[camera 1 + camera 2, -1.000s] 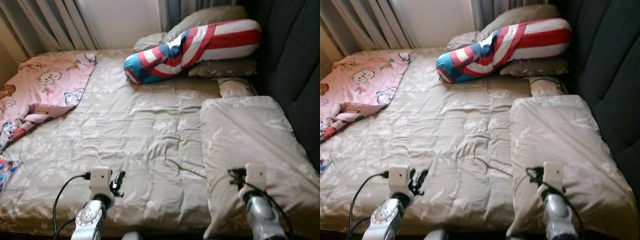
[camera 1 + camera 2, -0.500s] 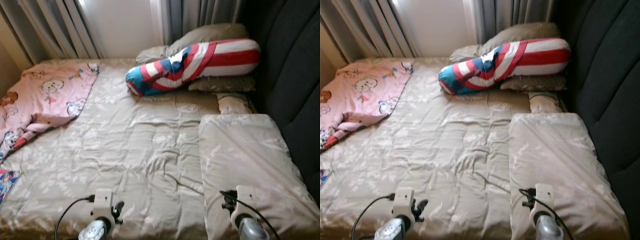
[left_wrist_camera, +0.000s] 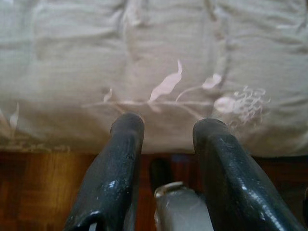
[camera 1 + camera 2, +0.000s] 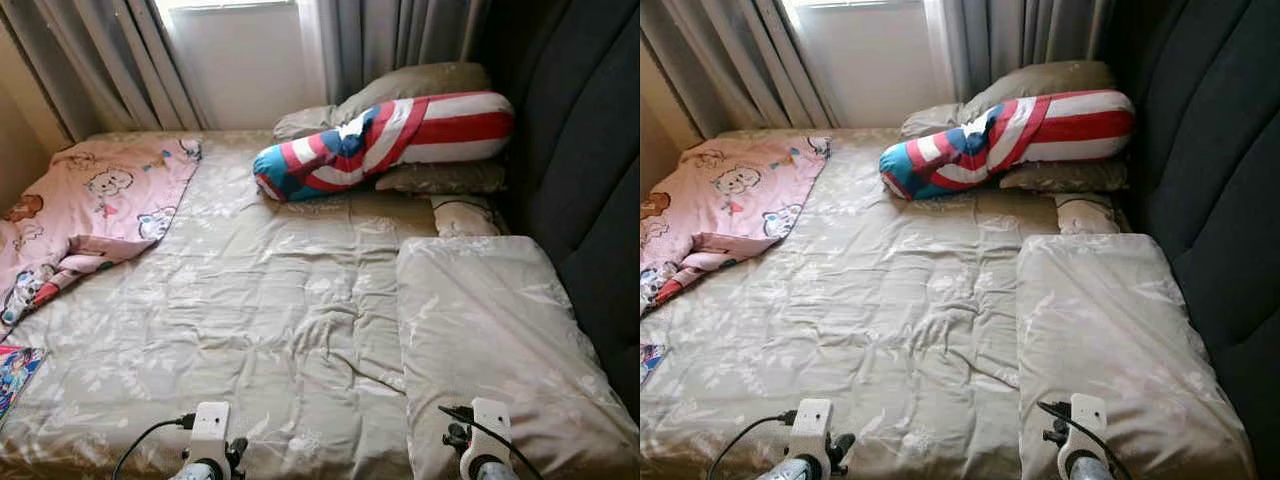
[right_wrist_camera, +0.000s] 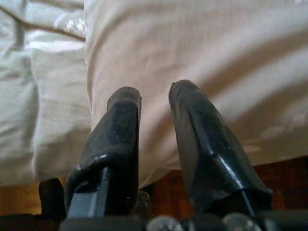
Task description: Clean up the room
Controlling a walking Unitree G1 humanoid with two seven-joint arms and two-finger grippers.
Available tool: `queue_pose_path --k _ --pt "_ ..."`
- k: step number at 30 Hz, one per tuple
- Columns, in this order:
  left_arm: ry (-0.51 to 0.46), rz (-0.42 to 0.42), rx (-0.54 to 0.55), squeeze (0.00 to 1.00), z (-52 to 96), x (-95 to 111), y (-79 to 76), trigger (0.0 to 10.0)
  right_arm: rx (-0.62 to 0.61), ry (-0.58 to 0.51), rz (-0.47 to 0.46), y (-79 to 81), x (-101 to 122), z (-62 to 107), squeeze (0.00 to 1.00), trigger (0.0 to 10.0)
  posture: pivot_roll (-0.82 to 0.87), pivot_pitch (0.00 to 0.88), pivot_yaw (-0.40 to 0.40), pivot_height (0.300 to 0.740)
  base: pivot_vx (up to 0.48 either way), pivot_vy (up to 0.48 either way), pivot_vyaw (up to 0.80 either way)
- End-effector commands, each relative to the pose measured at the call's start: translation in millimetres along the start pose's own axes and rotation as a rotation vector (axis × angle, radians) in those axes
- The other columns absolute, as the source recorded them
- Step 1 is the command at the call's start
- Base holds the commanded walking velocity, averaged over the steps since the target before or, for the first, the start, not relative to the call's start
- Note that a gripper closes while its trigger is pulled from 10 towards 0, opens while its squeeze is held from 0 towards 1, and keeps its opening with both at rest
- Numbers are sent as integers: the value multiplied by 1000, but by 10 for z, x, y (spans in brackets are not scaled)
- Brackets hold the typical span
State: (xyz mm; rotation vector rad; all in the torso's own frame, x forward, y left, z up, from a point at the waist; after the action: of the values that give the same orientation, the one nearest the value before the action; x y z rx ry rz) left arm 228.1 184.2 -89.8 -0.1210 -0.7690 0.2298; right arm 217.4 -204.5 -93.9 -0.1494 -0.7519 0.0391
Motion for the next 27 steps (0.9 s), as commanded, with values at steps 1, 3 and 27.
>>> queue_pose_path --k 1,3,27 --pt "28 -17 31 0 29 -65 109 10000 17 41 4 40 -113 23 0 10000 -80 0 43 740 0 0 0" --pt "38 -19 36 0 34 -95 111 10000 24 67 22 56 -194 44 0 10000 -77 0 39 740 0 0 0" --pt "64 -68 67 0 41 -157 123 10000 1 191 32 -147 -606 184 1000 10000 -83 0 47 740 0 0 0"
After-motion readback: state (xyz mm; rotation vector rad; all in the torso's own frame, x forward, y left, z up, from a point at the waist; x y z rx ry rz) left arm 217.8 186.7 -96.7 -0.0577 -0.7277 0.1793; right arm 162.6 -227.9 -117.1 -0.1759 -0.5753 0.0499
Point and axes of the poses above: a point about 5 cm out from each wrist's last joint towards the gripper, its own z axis pointing back from the gripper into the wrist, its own x axis along the axis of the wrist's last joint, y = z × x, the point moved 3 cm from there along -z, pointing out of the wrist towards the gripper, and after that the axes turned 15 degrees about z, right-handed, at the moved point
